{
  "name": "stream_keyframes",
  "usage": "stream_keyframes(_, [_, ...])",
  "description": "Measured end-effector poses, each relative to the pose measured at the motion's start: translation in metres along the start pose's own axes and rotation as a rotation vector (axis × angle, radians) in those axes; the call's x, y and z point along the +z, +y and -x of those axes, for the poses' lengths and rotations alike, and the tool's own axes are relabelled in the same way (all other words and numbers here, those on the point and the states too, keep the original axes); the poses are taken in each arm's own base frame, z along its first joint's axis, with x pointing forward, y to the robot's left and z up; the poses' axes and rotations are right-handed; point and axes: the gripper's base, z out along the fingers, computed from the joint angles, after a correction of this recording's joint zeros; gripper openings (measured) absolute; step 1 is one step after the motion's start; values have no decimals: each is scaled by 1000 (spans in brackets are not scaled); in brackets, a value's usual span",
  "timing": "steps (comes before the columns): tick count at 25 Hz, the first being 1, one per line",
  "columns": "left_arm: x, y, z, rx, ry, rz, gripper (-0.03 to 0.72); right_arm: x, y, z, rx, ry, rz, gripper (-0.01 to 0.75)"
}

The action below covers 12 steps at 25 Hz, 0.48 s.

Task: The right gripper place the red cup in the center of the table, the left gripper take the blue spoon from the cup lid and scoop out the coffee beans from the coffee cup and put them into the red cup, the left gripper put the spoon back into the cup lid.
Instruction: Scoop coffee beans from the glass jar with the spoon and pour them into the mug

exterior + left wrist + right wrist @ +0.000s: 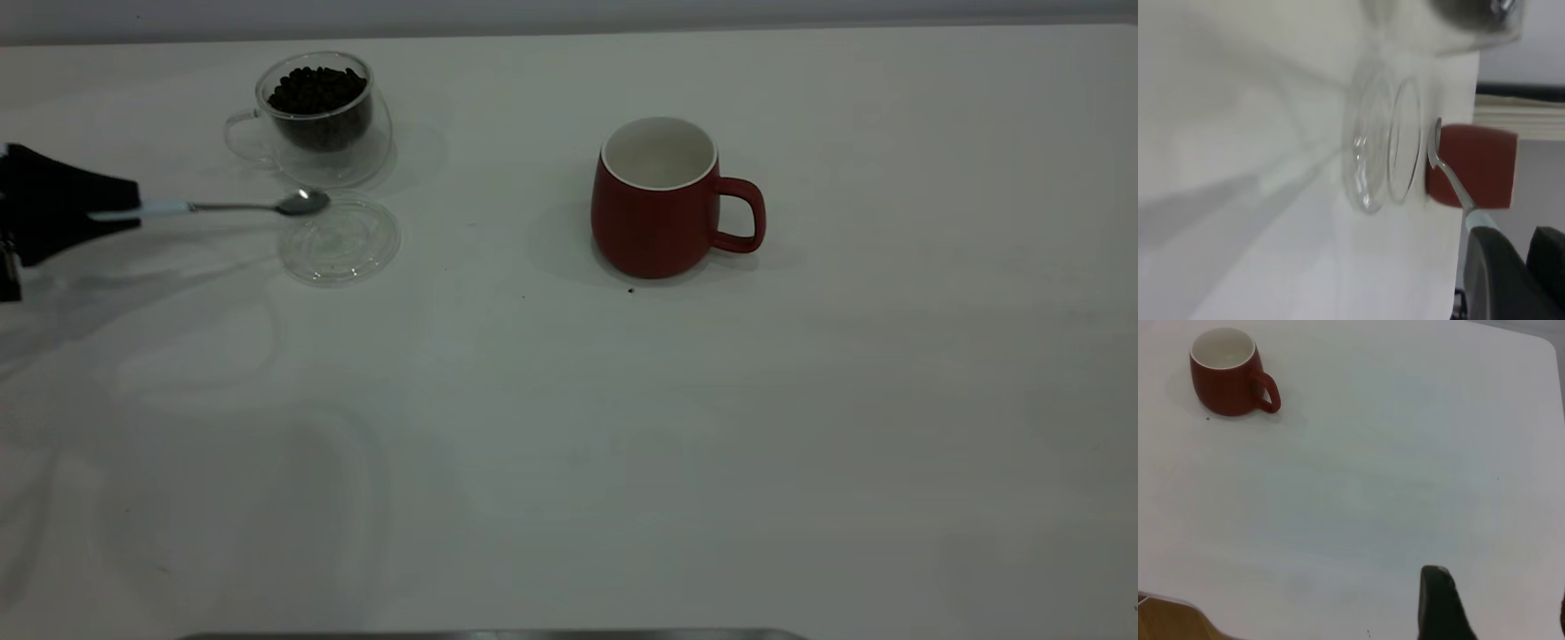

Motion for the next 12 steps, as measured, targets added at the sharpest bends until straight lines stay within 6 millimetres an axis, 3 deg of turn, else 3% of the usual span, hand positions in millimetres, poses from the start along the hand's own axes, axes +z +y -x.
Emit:
stream_keyframes(5, [-14, -26, 19, 70, -41, 10, 124, 0, 0, 0, 0, 0, 0, 458])
stream_keyframes(12, [-42, -97, 54, 269, -136, 1, 124, 0, 0, 0, 0, 0, 0, 457])
